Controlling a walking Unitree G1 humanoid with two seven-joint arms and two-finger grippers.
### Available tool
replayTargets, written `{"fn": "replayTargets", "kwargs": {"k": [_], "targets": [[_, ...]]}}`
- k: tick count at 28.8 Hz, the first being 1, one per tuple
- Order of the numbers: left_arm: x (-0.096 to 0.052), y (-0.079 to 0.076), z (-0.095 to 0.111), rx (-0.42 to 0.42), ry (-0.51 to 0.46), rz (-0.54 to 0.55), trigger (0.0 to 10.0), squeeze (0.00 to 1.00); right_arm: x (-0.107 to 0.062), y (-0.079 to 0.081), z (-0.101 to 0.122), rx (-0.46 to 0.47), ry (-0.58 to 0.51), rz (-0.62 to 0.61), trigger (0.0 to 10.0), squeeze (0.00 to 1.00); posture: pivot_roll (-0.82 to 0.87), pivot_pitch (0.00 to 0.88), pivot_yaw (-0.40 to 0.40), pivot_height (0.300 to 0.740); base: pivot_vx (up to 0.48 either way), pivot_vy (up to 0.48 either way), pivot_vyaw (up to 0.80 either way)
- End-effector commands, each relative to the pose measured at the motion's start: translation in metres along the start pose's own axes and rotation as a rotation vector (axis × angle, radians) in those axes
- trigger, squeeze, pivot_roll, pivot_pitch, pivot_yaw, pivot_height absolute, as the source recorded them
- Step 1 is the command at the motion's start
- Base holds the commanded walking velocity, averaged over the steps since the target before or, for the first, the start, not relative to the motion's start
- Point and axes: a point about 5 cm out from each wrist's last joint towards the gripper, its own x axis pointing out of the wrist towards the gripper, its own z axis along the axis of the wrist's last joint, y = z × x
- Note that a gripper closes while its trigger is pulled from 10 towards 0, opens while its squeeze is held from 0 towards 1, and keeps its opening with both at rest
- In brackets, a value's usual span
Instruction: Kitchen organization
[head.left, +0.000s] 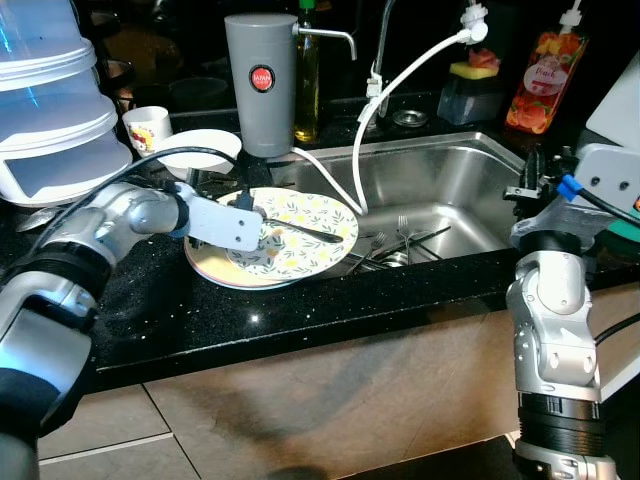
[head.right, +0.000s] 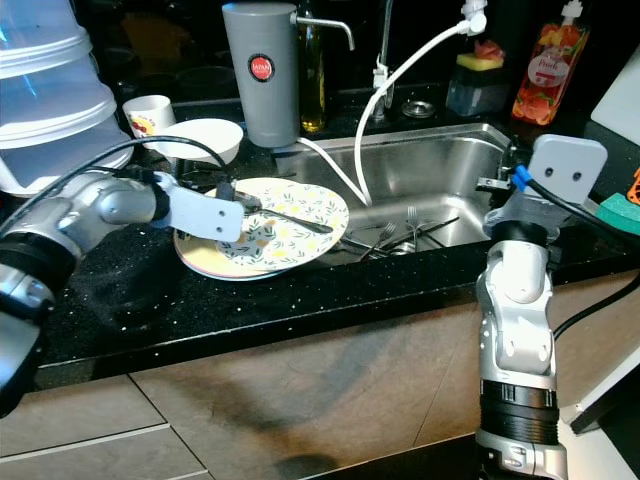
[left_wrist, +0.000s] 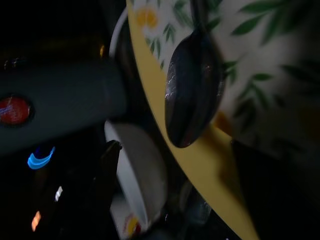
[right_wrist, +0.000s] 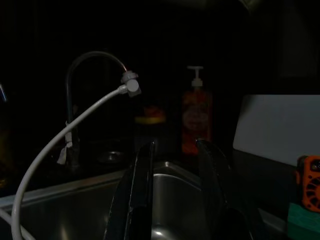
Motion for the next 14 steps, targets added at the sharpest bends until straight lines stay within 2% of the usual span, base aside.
{"fn": "replayTargets", "kwargs": {"k": [1, 2, 6, 14], "targets": [[0.012, -0.031, -0.001, 0.025, 0.072, -0.097, 0.0, 0.00, 0.001, -0.002, 0.002, -0.001, -0.011, -0.006, 10.0, 0.00, -0.02, 0.000, 0.025, 0.740, 0.000, 0.000, 0.00], [0.013, -0.036, -0.004, 0.027, 0.111, -0.085, 0.0, 0.00, 0.001, -0.003, 0.003, -0.003, -0.015, -0.011, 10.0, 0.00, -0.02, 0.000, 0.024, 0.740, 0.000, 0.000, 0.00], [0.010, -0.040, -0.012, 0.003, 0.134, -0.071, 0.0, 0.00, 0.001, -0.004, 0.001, -0.004, -0.010, -0.014, 10.0, 0.00, -0.01, 0.000, 0.019, 0.740, 0.000, 0.000, 0.00], [0.007, -0.034, -0.016, 0.015, 0.135, -0.027, 0.0, 0.00, 0.001, -0.001, 0.000, 0.008, -0.006, -0.008, 10.0, 0.00, 0.00, 0.000, 0.016, 0.740, 0.000, 0.000, 0.00]]}}
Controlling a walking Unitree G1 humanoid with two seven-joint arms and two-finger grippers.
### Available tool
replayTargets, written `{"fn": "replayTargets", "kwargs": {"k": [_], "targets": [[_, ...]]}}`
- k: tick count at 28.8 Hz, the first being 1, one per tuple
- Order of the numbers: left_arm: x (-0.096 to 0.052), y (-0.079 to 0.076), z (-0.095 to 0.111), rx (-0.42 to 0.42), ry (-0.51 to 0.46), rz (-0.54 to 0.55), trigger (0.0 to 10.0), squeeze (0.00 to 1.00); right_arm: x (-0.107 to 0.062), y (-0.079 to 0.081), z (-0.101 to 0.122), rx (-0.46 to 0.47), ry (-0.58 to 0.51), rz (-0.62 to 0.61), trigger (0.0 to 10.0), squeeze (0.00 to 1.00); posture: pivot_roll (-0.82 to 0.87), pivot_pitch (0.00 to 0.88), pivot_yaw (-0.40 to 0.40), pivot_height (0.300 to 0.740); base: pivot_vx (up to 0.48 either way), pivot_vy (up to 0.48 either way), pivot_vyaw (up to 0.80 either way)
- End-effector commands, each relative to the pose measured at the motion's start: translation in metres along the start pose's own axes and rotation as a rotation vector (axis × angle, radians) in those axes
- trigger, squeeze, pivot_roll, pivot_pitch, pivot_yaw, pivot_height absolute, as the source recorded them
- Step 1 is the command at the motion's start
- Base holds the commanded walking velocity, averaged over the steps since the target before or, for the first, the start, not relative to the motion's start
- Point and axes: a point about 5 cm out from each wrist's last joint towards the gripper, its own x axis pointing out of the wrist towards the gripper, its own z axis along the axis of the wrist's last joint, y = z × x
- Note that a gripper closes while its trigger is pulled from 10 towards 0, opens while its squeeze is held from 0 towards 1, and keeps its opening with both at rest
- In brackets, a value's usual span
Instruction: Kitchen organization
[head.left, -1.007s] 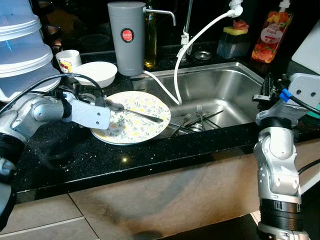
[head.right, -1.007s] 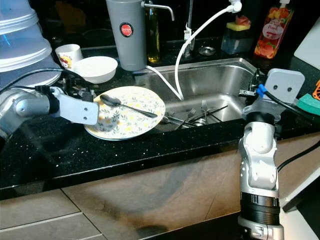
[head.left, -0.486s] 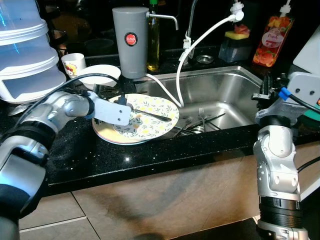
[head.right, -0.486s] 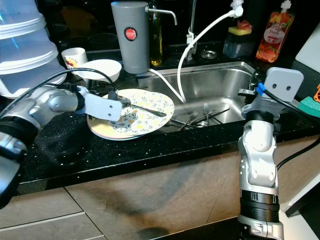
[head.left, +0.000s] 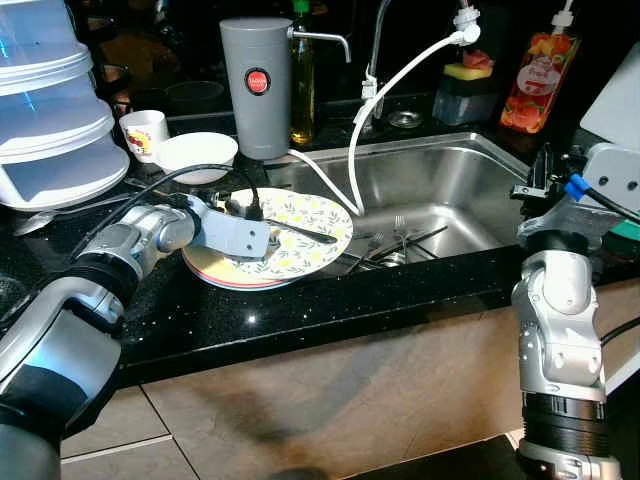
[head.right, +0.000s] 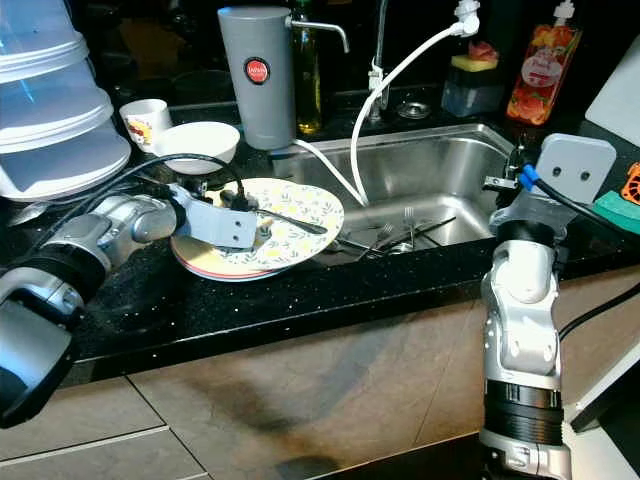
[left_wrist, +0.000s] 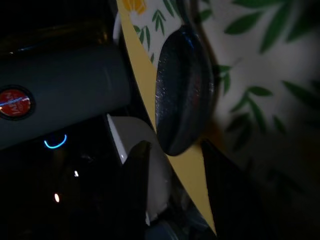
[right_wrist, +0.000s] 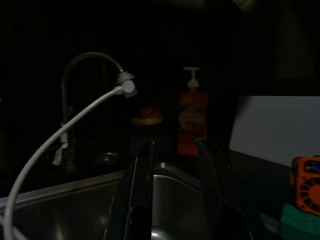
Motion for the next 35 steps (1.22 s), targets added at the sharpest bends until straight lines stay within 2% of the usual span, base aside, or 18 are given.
{"fn": "replayTargets", "kwargs": {"k": [1, 3, 4, 5, 6, 7, 8, 10, 12, 15, 16, 18, 21, 24, 25, 29, 31, 35], "targets": [[-0.003, -0.013, -0.011, 0.005, 0.031, -0.037, 0.0, 0.00, 0.000, 0.001, -0.001, 0.014, -0.001, -0.002, 10.0, 0.00, 0.00, 0.000, 0.016, 0.740, 0.000, 0.000, 0.00], [-0.004, -0.008, -0.012, 0.008, 0.027, -0.009, 0.0, 0.00, 0.001, 0.001, -0.001, 0.014, 0.000, -0.002, 10.0, 0.00, 0.00, 0.000, 0.016, 0.740, 0.000, 0.000, 0.00], [-0.007, 0.003, -0.012, 0.014, 0.013, 0.052, 0.0, 0.00, 0.001, 0.001, -0.001, 0.015, 0.000, -0.001, 10.0, 0.00, 0.01, 0.000, 0.011, 0.740, 0.000, 0.000, 0.00], [-0.012, 0.020, -0.014, 0.012, -0.001, 0.130, 1.9, 0.00, 0.001, 0.001, 0.000, 0.015, 0.000, -0.001, 10.0, 0.00, 0.01, 0.000, 0.009, 0.740, 0.000, 0.000, 0.00], [-0.018, 0.036, -0.015, 0.012, -0.012, 0.204, 9.4, 0.00, 0.001, 0.001, 0.000, 0.014, 0.001, -0.001, 10.0, 0.00, 0.01, 0.000, 0.006, 0.740, 0.000, 0.000, 0.00], [-0.024, 0.051, -0.015, 0.008, -0.033, 0.261, 10.0, 0.00, 0.001, 0.000, 0.000, 0.014, 0.001, -0.001, 10.0, 0.00, 0.01, 0.000, 0.006, 0.740, 0.000, 0.000, 0.00], [-0.024, 0.051, -0.015, 0.008, -0.033, 0.261, 10.0, 0.00, 0.001, 0.000, 0.000, 0.014, 0.001, -0.001, 10.0, 0.00, 0.01, 0.000, 0.006, 0.740, 0.000, 0.000, 0.00], [-0.042, 0.083, -0.022, 0.018, -0.045, 0.315, 10.0, 0.00, 0.001, 0.000, -0.001, 0.013, 0.003, 0.001, 10.0, 0.00, 0.01, 0.000, 0.004, 0.740, 0.000, 0.000, 0.00], [-0.057, 0.102, -0.026, 0.046, -0.060, 0.306, 10.0, 0.00, 0.001, 0.001, -0.001, 0.015, 0.004, 0.005, 10.0, 0.00, 0.02, 0.000, 0.001, 0.740, 0.000, 0.000, 0.00], [-0.063, 0.105, -0.027, 0.066, -0.082, 0.264, 10.0, 0.00, 0.002, 0.002, -0.001, 0.017, 0.004, 0.006, 10.0, 0.00, 0.02, 0.000, -0.002, 0.740, 0.000, 0.000, 0.00], [-0.066, 0.106, -0.025, 0.090, -0.112, 0.209, 10.0, 0.00, 0.002, 0.003, -0.001, 0.019, 0.004, 0.010, 10.0, 0.00, 0.02, 0.000, -0.003, 0.740, 0.000, 0.000, 0.00], [-0.066, 0.106, -0.023, 0.089, -0.127, 0.185, 10.0, 0.00, 0.003, 0.003, -0.001, 0.020, 0.004, 0.012, 10.0, 0.00, 0.03, 0.000, -0.006, 0.740, 0.000, 0.000, 0.00], [-0.062, 0.105, -0.017, 0.114, -0.155, 0.139, 10.0, 0.00, 0.004, 0.004, -0.001, 0.022, 0.003, 0.016, 10.0, 0.00, 0.03, 0.000, -0.008, 0.740, 0.000, 0.000, 0.00], [-0.050, 0.098, -0.005, 0.131, -0.181, 0.084, 10.0, 0.00, 0.004, 0.005, -0.001, 0.023, 0.003, 0.017, 10.0, 0.00, 0.03, 0.000, -0.009, 0.740, 0.000, 0.000, 0.00], [-0.047, 0.097, -0.002, 0.138, -0.187, 0.077, 10.0, 1.00, 0.004, 0.005, -0.001, 0.023, 0.002, 0.017, 10.0, 0.00, 0.03, 0.000, -0.009, 0.740, 0.000, 0.000, 0.00], [-0.034, 0.090, 0.007, 0.159, -0.163, 0.026, 10.0, 1.00, 0.004, 0.004, 0.000, 0.022, -0.001, 0.016, 10.0, 0.00, 0.01, 0.000, -0.006, 0.740, 0.000, 0.000, 0.00], [-0.033, 0.088, 0.008, 0.171, -0.160, 0.011, 10.0, 1.00, 0.004, 0.004, 0.000, 0.021, -0.001, 0.015, 10.0, 0.00, 0.01, 0.000, -0.006, 0.740, 0.000, 0.000, 0.00], [-0.024, 0.080, 0.020, 0.163, -0.189, -0.058, 10.0, 1.00, -0.002, 0.000, 0.000, 0.011, 0.007, 0.010, 10.0, 0.00, 0.00, 0.000, 0.003, 0.740, 0.000, 0.000, 0.00]]}}
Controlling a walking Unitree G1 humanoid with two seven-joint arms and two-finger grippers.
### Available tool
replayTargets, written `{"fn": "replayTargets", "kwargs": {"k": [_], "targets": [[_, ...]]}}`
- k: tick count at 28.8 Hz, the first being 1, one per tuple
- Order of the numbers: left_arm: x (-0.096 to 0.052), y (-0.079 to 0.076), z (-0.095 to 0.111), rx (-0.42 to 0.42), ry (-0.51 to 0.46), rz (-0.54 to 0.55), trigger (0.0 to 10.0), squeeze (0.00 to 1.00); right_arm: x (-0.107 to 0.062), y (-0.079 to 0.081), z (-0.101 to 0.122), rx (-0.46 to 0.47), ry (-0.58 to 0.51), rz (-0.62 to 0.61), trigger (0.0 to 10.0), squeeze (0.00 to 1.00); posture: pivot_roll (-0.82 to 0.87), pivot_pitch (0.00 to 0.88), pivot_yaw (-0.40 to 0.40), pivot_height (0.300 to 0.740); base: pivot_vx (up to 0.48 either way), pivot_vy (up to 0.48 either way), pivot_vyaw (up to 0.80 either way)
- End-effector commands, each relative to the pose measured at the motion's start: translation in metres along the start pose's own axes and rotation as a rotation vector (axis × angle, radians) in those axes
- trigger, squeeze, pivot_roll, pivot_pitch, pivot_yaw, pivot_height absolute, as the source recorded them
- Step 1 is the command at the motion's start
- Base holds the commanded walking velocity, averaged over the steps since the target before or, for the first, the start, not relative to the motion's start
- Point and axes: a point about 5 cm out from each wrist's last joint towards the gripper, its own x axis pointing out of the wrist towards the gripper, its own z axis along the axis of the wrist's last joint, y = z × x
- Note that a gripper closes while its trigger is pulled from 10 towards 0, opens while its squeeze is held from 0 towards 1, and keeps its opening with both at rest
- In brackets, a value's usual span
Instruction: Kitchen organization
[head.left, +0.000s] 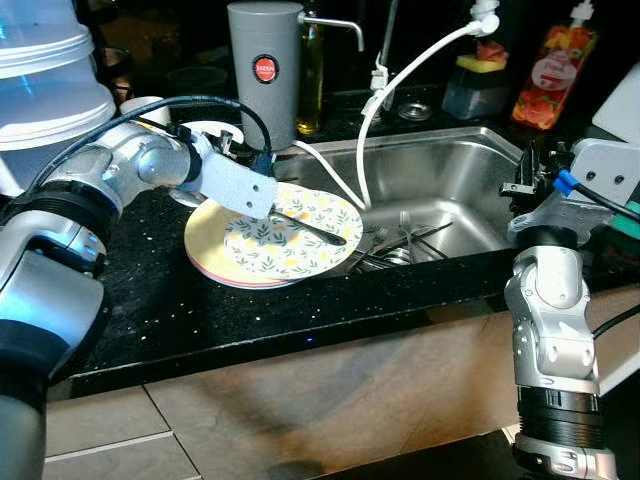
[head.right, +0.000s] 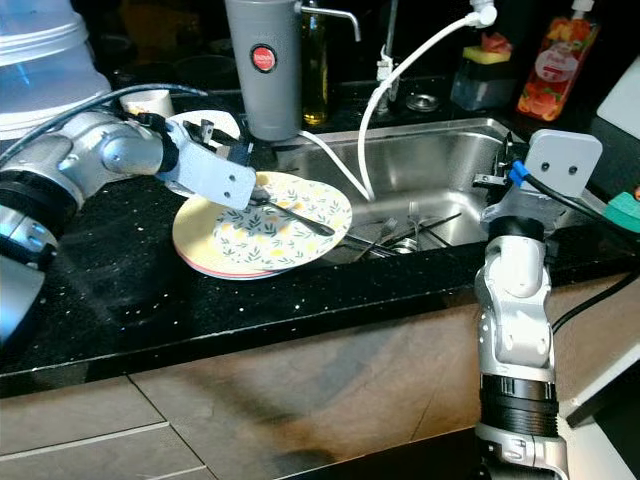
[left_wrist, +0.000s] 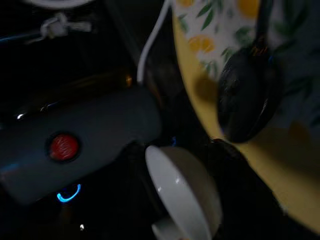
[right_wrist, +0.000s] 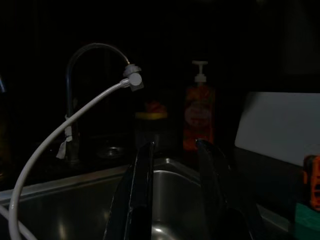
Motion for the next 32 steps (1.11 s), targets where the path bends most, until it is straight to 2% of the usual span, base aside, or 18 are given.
{"fn": "replayTargets", "kwargs": {"k": [1, 2, 3, 10, 16, 23, 27, 30, 32], "targets": [[0.003, 0.001, 0.002, 0.015, 0.011, -0.040, 10.0, 0.44, -0.004, -0.001, 0.001, 0.004, 0.006, -0.002, 10.0, 0.00, -0.01, 0.000, 0.006, 0.740, 0.000, 0.000, 0.00], [0.003, 0.000, 0.003, 0.017, 0.012, -0.063, 10.0, 0.00, -0.005, -0.001, 0.000, 0.004, 0.009, -0.004, 10.0, 0.00, -0.01, 0.000, 0.006, 0.740, 0.000, 0.000, 0.00], [0.004, -0.003, 0.002, 0.020, 0.022, -0.098, 10.0, 0.00, -0.007, -0.001, 0.000, 0.004, 0.011, -0.006, 10.0, 0.00, -0.01, 0.000, 0.011, 0.740, 0.000, 0.000, 0.00], [0.006, -0.012, -0.004, 0.066, 0.085, -0.158, 10.0, 0.00, -0.012, -0.002, -0.001, 0.002, 0.022, -0.006, 10.0, 0.00, -0.01, 0.000, 0.018, 0.740, 0.000, 0.000, 0.00], [0.007, -0.018, -0.004, 0.066, 0.081, -0.209, 10.0, 0.00, -0.018, -0.002, -0.002, 0.002, 0.036, -0.010, 10.0, 0.00, -0.01, 0.011, 0.028, 0.740, 0.000, 0.000, 0.00], [0.015, -0.019, 0.002, 0.083, 0.084, -0.160, 10.0, 0.00, -0.023, -0.002, -0.002, 0.001, 0.053, -0.014, 10.0, 0.00, -0.02, 0.040, 0.036, 0.740, 0.000, 0.000, 0.00], [0.022, -0.018, 0.006, 0.115, 0.100, -0.084, 10.0, 0.00, -0.027, -0.004, -0.002, -0.004, 0.066, -0.019, 10.0, 0.00, -0.03, 0.061, 0.040, 0.740, 0.000, 0.000, 0.00], [0.024, -0.021, 0.007, 0.124, 0.105, -0.080, 10.0, 0.00, -0.029, -0.004, -0.002, -0.006, 0.070, -0.021, 10.0, 0.00, -0.03, 0.069, 0.043, 0.740, 0.000, 0.000, 0.00], [0.028, -0.030, 0.008, 0.141, 0.108, -0.092, 10.0, 0.00, -0.029, -0.005, -0.002, -0.007, 0.073, -0.024, 10.0, 0.00, -0.03, 0.077, 0.043, 0.740, 0.000, 0.000, 0.00]]}}
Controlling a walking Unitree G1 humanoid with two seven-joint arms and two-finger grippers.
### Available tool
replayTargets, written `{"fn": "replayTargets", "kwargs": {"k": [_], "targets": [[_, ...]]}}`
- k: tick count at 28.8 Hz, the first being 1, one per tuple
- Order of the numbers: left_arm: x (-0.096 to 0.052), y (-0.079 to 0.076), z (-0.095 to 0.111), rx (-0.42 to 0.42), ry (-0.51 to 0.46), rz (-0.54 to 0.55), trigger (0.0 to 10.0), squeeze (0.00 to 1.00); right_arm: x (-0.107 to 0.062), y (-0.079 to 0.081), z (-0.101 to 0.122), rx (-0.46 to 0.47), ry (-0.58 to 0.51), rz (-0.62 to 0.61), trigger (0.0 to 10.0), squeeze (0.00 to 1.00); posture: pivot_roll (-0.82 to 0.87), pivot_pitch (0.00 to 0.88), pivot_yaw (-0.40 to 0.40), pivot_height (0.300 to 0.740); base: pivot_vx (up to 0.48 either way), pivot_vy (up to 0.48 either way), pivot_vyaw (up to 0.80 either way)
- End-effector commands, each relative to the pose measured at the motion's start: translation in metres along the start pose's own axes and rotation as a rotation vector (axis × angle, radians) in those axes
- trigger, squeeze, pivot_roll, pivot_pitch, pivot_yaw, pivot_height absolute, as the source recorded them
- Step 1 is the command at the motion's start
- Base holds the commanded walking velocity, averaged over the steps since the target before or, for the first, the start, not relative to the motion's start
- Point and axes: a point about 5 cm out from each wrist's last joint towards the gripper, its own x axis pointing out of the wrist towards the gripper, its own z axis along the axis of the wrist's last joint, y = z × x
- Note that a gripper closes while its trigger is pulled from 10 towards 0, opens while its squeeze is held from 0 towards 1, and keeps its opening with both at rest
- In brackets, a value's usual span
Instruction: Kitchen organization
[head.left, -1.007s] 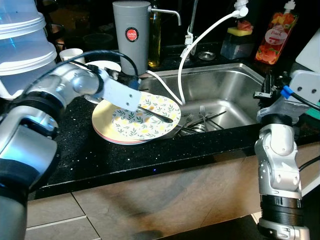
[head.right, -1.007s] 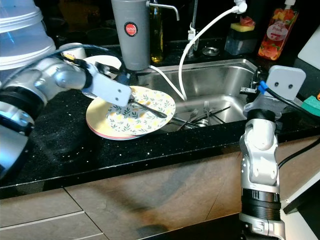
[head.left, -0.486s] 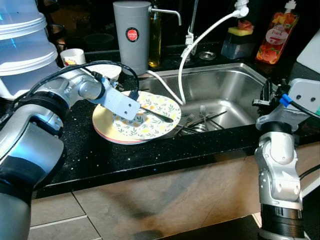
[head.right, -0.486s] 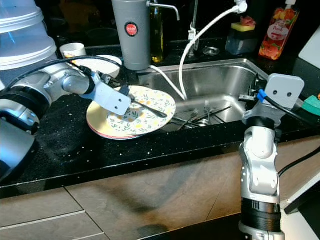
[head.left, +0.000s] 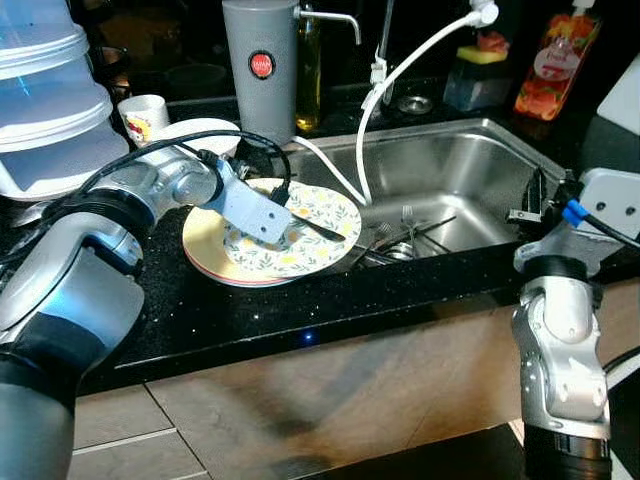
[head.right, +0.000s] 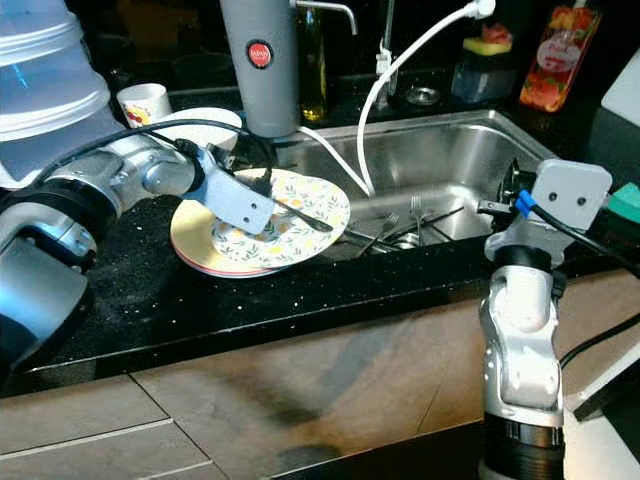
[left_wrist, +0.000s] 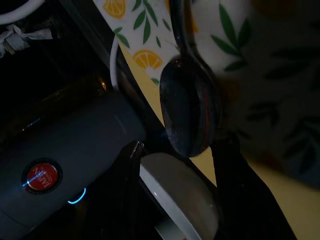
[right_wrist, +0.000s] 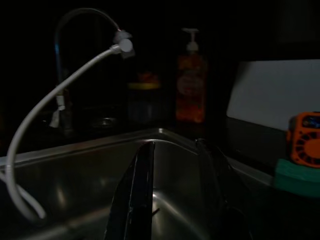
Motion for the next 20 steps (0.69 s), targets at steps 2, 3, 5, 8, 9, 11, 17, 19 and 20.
{"fn": "replayTargets", "kwargs": {"k": [2, 3, 5, 8, 9, 11, 17, 19, 20], "targets": [[0.008, -0.017, 0.005, 0.021, 0.002, -0.039, 10.0, 0.00, -0.001, 0.001, 0.003, 0.006, -0.001, -0.001, 10.0, 0.00, -0.03, 0.077, 0.043, 0.740, 0.000, 0.000, 0.00], [0.010, -0.021, 0.006, 0.024, 0.002, -0.042, 8.3, 0.00, -0.001, 0.000, 0.003, 0.005, 0.001, -0.002, 10.0, 0.00, -0.03, 0.077, 0.043, 0.740, 0.000, 0.000, 0.00], [0.011, -0.027, 0.008, 0.019, -0.001, -0.053, 4.9, 0.00, -0.001, 0.000, 0.003, 0.005, 0.003, -0.002, 10.0, 0.00, -0.03, 0.080, 0.038, 0.740, 0.000, 0.000, 0.00], [0.012, -0.029, 0.008, 0.022, -0.003, -0.055, 2.5, 0.00, 0.000, 0.000, 0.003, 0.004, 0.004, -0.002, 10.0, 0.00, -0.03, 0.080, 0.038, 0.740, 0.000, 0.000, 0.00], [0.013, -0.032, 0.008, 0.024, -0.001, -0.054, 0.0, 0.00, 0.000, 0.000, 0.003, 0.005, 0.004, -0.001, 10.0, 0.00, -0.03, 0.079, 0.037, 0.740, 0.000, 0.000, 0.00], [0.013, -0.032, 0.007, 0.032, 0.008, -0.036, 0.0, 0.00, 0.002, 0.000, 0.003, 0.006, 0.004, -0.001, 10.0, 0.00, -0.03, 0.072, 0.031, 0.740, 0.000, 0.000, 0.00], [0.004, -0.011, -0.002, 0.033, 0.030, 0.083, 0.0, 0.00, 0.007, 0.001, 0.004, 0.009, -0.003, 0.001, 10.0, 0.00, -0.02, 0.057, 0.025, 0.740, 0.000, 0.000, 0.00], [-0.001, 0.001, -0.006, 0.026, 0.030, 0.129, 0.0, 0.00, 0.008, 0.001, 0.004, 0.011, -0.006, 0.001, 10.0, 0.00, -0.02, 0.053, 0.024, 0.740, 0.000, 0.000, 0.00], [-0.001, 0.001, -0.006, 0.026, 0.030, 0.129, 0.0, 0.00, 0.008, 0.001, 0.004, 0.011, -0.006, 0.001, 10.0, 0.00, -0.02, 0.053, 0.024, 0.740, 0.000, 0.000, 0.00]]}}
